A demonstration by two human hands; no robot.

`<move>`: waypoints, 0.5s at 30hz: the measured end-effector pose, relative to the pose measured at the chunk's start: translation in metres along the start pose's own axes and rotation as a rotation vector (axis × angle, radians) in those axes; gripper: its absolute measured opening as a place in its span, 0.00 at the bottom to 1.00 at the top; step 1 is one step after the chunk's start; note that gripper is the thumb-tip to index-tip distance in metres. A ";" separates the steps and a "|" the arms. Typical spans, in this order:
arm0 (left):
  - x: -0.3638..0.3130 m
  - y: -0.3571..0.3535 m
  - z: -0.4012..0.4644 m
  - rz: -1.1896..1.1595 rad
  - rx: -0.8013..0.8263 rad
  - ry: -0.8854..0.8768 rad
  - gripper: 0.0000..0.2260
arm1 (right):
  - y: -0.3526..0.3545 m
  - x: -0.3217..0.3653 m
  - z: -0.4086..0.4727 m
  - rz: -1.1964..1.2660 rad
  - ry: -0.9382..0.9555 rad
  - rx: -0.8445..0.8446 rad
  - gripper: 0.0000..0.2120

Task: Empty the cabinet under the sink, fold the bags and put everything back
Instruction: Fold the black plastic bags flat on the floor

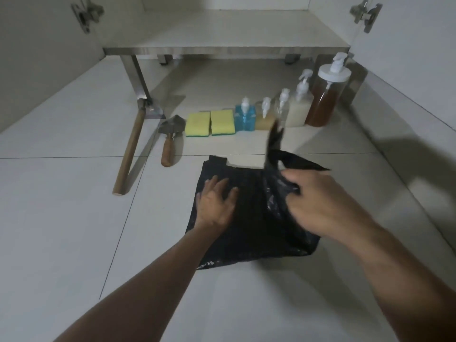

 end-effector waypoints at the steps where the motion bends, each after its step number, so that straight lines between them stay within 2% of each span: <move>1: 0.011 0.011 -0.008 0.059 -0.025 0.052 0.21 | -0.011 0.016 0.000 -0.063 0.029 0.015 0.12; 3: 0.027 0.017 -0.032 0.282 0.027 0.070 0.21 | -0.037 0.039 0.000 -0.108 0.060 0.081 0.12; 5: 0.023 0.013 -0.057 0.421 0.063 -0.078 0.23 | -0.054 0.051 0.001 -0.100 0.078 0.126 0.08; 8: 0.013 -0.015 -0.083 0.454 0.185 -0.244 0.25 | -0.050 0.028 0.008 -0.003 -0.009 0.100 0.06; 11: 0.026 -0.043 -0.090 0.467 0.276 -0.211 0.26 | -0.036 -0.028 0.009 0.234 -0.210 0.000 0.06; 13: 0.028 -0.048 -0.092 0.476 0.228 -0.251 0.27 | -0.036 -0.063 0.001 0.340 -0.333 -0.055 0.06; 15: 0.020 -0.041 -0.095 0.528 0.122 -0.303 0.23 | -0.044 -0.087 -0.009 0.425 -0.425 -0.070 0.07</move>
Point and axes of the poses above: each hand's wrist, its own z-axis towards the middle knuckle, its own y-axis out of the back of the hand, x = y × z, the point moved 10 cm from there along z, towards the middle knuckle, and after that the axes turned 6 degrees about -z, right-handed, at the moved point
